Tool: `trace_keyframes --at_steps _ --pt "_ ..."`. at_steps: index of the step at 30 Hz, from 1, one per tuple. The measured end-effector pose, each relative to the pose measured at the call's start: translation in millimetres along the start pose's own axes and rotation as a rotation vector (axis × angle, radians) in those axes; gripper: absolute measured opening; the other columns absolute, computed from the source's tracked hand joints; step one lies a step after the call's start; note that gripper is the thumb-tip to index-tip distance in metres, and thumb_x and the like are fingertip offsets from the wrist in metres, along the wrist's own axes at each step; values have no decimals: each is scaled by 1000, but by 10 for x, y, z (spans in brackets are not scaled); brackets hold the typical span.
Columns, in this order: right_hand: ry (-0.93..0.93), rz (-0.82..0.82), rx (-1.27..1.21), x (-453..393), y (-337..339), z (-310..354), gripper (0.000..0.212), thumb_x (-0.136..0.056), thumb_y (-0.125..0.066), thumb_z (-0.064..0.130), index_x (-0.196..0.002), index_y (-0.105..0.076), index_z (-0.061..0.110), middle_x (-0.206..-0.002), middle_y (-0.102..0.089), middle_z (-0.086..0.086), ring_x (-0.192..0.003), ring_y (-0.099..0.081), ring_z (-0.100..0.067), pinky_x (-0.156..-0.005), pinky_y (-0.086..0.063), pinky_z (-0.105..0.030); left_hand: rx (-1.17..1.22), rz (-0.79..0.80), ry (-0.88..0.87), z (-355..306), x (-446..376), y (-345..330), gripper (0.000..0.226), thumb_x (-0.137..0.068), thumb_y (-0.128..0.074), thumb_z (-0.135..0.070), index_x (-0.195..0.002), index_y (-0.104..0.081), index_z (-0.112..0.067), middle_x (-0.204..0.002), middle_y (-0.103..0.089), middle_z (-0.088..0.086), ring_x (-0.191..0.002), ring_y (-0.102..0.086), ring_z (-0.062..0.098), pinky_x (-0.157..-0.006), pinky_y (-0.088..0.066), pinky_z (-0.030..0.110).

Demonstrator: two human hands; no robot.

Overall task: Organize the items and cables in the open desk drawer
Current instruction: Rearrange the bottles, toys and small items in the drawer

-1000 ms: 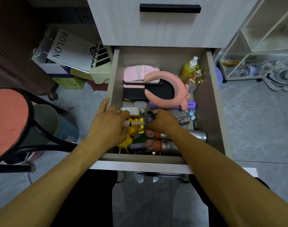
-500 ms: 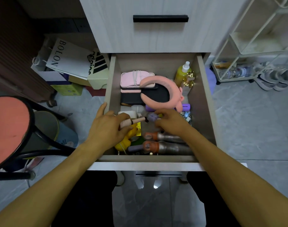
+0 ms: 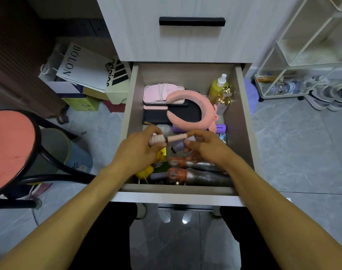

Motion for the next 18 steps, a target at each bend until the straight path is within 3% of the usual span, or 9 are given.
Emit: trace_keyframes --at_steps 2,5,8,14,18 --pt "45 34 -10 3 -11 34 15 -94 -59 6 -105 -67 13 -83 -70 -13 -67 -68 -21 -62 -59 -34 163 59 18 -37 -72 -24 18 -96 -58 -32 -113 -56 -31 -102 -61 -8 -92 -58 13 -76 -47 27" --pt "77 71 53 -1 -52 8 16 -91 -62 7 -106 -67 11 -84 -71 -10 -68 -69 -21 -65 -60 -33 305 168 68 0 -148 -117 11 -97 -58 -28 -106 -62 -30 -102 -61 -11 -97 -58 12 -81 -48 28" --pt "66 78 70 -10 -84 -12 21 -90 -67 17 -110 -67 10 -84 -72 -13 -70 -71 -24 -66 -61 -33 351 216 110 75 -160 -183 12 -96 -58 -25 -106 -65 -27 -103 -66 -8 -96 -62 13 -87 -54 35" --pt "-16 103 37 -40 -113 -44 24 -95 -59 30 -104 -68 9 -86 -72 -15 -71 -72 -25 -67 -61 -31 306 252 132 91 -170 -234 17 -95 -60 -28 -111 -64 -29 -113 -65 -7 -106 -59 12 -87 -52 30" --pt "-22 113 29 -25 -87 -58 21 -94 -60 25 -110 -68 12 -89 -73 -11 -73 -72 -21 -66 -59 -27 215 236 225 116 -119 -214 26 -92 -65 -32 -115 -54 -29 -106 -60 -10 -88 -57 6 -64 -44 15"
Point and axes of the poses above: each hand's wrist, its own x-axis away from the middle knuckle, its own y-axis out of the back of the hand, z = x × y, the point moved 3 cm from there along -x, towards the middle knuckle
